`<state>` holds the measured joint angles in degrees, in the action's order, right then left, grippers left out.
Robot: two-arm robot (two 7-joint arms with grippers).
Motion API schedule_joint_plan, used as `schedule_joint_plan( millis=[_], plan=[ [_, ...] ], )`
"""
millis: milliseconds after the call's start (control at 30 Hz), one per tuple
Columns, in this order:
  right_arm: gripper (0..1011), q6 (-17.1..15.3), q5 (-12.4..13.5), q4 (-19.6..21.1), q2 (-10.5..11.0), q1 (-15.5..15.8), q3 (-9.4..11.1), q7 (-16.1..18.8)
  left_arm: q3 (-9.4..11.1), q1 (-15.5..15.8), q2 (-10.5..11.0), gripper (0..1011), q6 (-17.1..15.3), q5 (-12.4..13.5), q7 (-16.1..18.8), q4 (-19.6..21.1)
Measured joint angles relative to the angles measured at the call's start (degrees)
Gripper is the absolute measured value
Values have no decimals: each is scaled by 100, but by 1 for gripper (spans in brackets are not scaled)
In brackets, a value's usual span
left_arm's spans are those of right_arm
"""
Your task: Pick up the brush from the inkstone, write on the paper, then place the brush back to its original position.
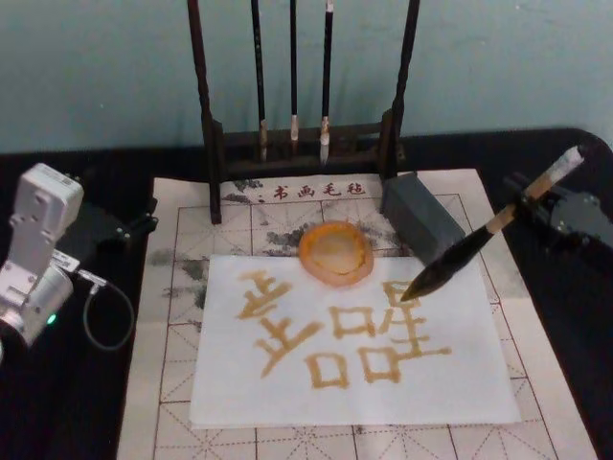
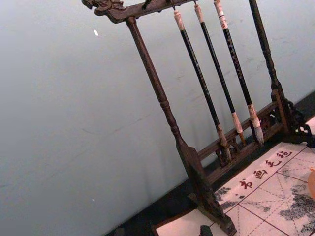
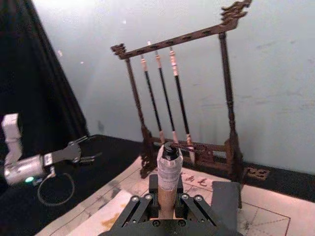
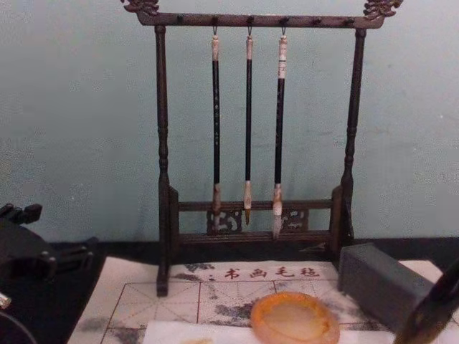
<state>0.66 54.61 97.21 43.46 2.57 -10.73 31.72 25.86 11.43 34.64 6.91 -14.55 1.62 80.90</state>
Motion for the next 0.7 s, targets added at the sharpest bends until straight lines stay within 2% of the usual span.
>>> schedule_joint_plan(
  millis=[233, 500, 700],
  plan=[
    [184, 193, -152, 135, 142, 226, 17, 254, 0, 0, 0, 1001, 0, 0, 0, 0],
    [184, 327, -261, 145, 234, 281, 10, 562, 0, 0, 0, 1001, 0, 0, 0, 0],
    [184, 470, -384, 42, 350, 244, -57, 961, 0, 0, 0, 1001, 0, 0, 0, 0]
  ],
)
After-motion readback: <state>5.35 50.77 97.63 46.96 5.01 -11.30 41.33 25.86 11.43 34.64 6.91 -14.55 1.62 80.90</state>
